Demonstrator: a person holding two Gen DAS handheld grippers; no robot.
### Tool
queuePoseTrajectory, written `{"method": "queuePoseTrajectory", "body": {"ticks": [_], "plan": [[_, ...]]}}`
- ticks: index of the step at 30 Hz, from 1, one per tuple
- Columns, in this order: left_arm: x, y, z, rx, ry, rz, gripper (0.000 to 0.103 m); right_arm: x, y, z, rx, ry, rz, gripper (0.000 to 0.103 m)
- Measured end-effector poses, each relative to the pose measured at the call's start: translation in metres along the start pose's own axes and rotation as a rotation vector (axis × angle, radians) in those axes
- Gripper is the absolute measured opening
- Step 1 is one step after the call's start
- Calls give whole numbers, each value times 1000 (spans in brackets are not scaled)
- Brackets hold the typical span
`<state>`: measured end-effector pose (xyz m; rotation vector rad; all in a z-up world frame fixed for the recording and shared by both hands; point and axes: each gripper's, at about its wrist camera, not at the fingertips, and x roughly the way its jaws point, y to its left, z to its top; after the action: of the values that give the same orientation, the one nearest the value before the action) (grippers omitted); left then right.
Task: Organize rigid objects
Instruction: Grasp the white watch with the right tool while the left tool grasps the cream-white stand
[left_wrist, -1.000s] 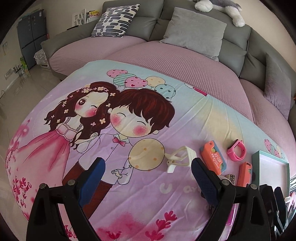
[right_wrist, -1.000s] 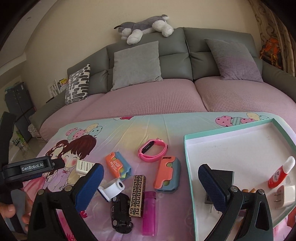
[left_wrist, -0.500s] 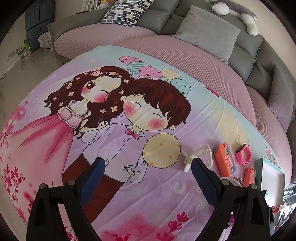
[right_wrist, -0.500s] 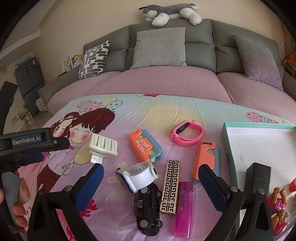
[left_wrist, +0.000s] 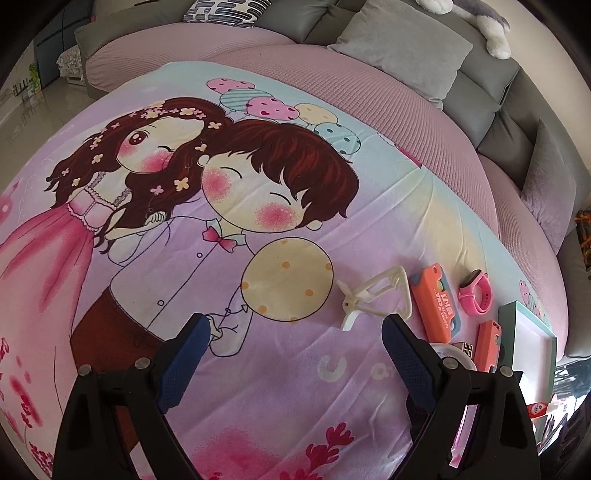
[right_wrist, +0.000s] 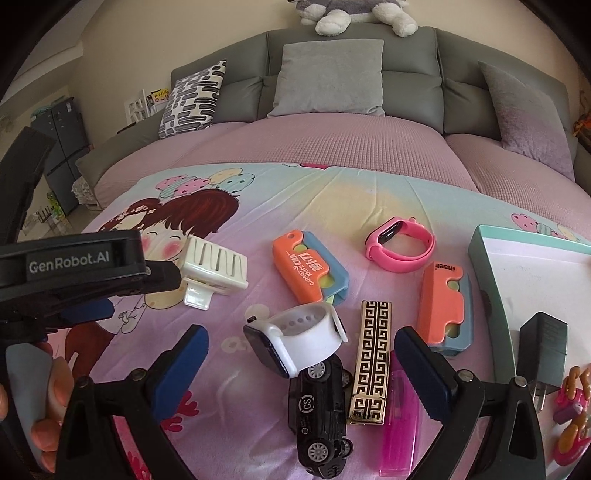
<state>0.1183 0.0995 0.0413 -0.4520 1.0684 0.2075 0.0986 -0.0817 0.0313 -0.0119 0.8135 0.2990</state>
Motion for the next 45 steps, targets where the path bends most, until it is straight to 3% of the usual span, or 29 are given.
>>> {"method": "queuePoseTrajectory", "body": {"ticks": [7,20,32,37,43,45], "plan": [[1,-9,0,16,-16,-19,94,-1,-4,0,14,0,4,92],[12,-32,0,62,-24,-90,94,0,-9,0,33,3,23,88],[19,-31,2,52,-63,-122,94,-2,-12,1,45,0,52,72],[19,-37,2,69,-79,-152,94,-3,-8,1,31,-3,74,59],[21,-45,0,95,-88,-170,93,-3,-7,1,35,-3,82,58],[21,-46,0,98,-88,-173,86,-3,-8,1,38,-4,83,58]]}}
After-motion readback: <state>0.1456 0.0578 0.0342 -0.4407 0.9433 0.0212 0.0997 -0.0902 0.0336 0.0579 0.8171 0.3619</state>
